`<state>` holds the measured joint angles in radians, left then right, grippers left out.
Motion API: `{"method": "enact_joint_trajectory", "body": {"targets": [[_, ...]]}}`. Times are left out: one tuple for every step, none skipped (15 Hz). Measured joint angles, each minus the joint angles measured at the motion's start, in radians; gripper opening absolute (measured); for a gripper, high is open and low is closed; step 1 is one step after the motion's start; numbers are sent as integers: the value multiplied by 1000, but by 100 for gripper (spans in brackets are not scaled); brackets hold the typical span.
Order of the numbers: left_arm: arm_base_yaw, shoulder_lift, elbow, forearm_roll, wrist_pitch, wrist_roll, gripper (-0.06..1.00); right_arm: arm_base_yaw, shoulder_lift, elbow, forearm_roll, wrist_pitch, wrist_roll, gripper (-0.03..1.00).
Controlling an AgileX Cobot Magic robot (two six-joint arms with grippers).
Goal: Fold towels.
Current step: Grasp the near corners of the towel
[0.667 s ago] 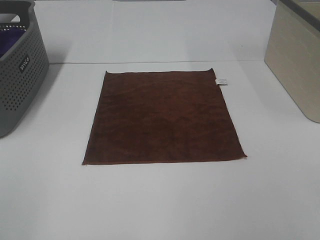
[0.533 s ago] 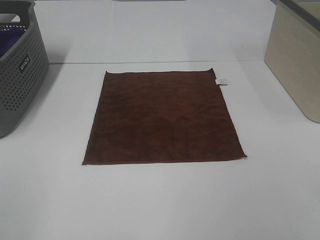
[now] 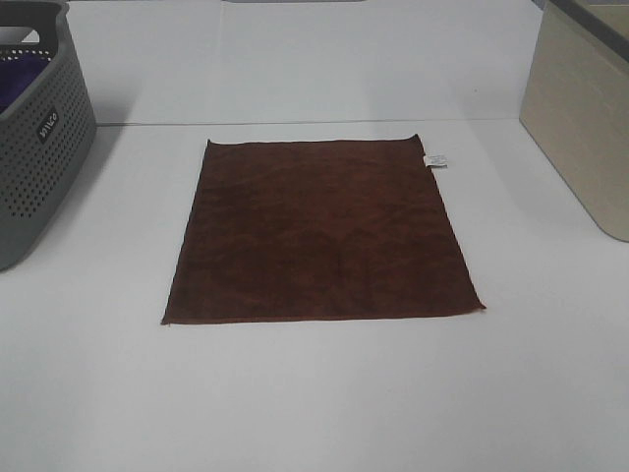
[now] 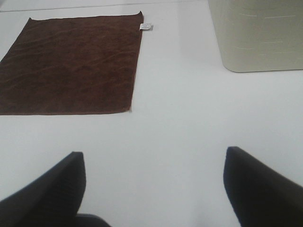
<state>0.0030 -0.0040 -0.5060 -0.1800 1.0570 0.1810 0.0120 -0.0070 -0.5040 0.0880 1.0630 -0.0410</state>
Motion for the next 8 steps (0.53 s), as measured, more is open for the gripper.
{"method": "enact_joint_trajectory", "body": {"targets": [[0, 0, 0, 0, 0, 0, 69, 0, 0, 0, 0, 0, 0, 76], [0, 0, 0, -3, 0, 0, 69, 0, 0, 0, 0, 0, 0, 76], [0, 0, 0, -4, 0, 0, 69, 0, 0, 0, 0, 0, 0, 76], [0, 0, 0, -4, 0, 0, 69, 0, 0, 0, 0, 0, 0, 76], [0, 0, 0, -4, 0, 0, 69, 0, 0, 0, 0, 0, 0, 76], [0, 0, 0, -4, 0, 0, 69, 0, 0, 0, 0, 0, 0, 76], [0, 0, 0, -4, 0, 0, 69, 0, 0, 0, 0, 0, 0, 76], [0, 0, 0, -4, 0, 0, 69, 0, 0, 0, 0, 0, 0, 76]]}}
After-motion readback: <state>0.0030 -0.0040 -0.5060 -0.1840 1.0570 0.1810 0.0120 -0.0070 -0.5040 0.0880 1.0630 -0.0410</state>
